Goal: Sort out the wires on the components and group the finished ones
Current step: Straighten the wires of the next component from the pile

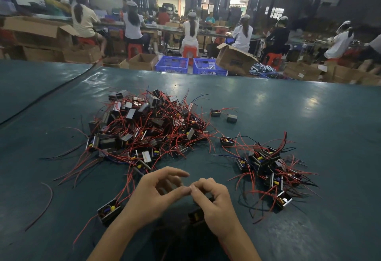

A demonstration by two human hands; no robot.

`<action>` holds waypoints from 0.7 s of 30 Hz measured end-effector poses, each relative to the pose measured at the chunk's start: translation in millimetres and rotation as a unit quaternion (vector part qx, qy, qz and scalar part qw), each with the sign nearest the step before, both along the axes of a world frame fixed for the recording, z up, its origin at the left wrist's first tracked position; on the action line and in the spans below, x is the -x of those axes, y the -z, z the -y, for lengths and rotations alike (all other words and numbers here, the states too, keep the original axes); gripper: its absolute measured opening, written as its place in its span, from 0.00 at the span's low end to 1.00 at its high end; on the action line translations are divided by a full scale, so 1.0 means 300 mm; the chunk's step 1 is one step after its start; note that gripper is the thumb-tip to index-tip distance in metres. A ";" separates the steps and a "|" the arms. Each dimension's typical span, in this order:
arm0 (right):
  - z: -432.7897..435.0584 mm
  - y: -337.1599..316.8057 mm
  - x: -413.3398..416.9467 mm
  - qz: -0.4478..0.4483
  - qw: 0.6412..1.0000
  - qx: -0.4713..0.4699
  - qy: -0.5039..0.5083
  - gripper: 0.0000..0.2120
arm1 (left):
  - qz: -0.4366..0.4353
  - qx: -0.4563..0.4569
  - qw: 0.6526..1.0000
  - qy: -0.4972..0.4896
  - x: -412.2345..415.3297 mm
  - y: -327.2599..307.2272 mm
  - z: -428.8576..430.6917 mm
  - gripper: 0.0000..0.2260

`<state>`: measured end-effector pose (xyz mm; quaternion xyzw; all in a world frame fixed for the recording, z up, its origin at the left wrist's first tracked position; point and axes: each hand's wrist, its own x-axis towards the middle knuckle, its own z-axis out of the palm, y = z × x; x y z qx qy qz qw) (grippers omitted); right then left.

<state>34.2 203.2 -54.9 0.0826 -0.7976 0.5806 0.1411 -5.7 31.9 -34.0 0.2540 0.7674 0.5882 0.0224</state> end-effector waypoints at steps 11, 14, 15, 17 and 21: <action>0.004 0.029 0.009 -0.120 0.973 -0.183 0.079 0.08 | -0.040 0.040 0.994 -0.092 -0.006 0.007 -0.026 0.07; 0.007 0.035 0.016 -0.213 0.921 -0.297 0.132 0.09 | 0.172 -0.015 0.980 -0.097 0.000 0.003 -0.037 0.13; 0.009 0.037 0.016 -0.228 0.912 -0.310 0.140 0.09 | 0.259 -0.054 0.961 -0.084 0.002 0.000 -0.037 0.13; 0.011 0.037 0.016 -0.229 0.915 -0.300 0.143 0.09 | 0.390 -0.114 0.913 -0.042 0.000 -0.004 -0.037 0.11; 0.014 0.018 0.009 -0.126 0.976 -0.150 0.094 0.09 | 0.292 -0.090 0.952 -0.006 -0.002 -0.002 -0.042 0.13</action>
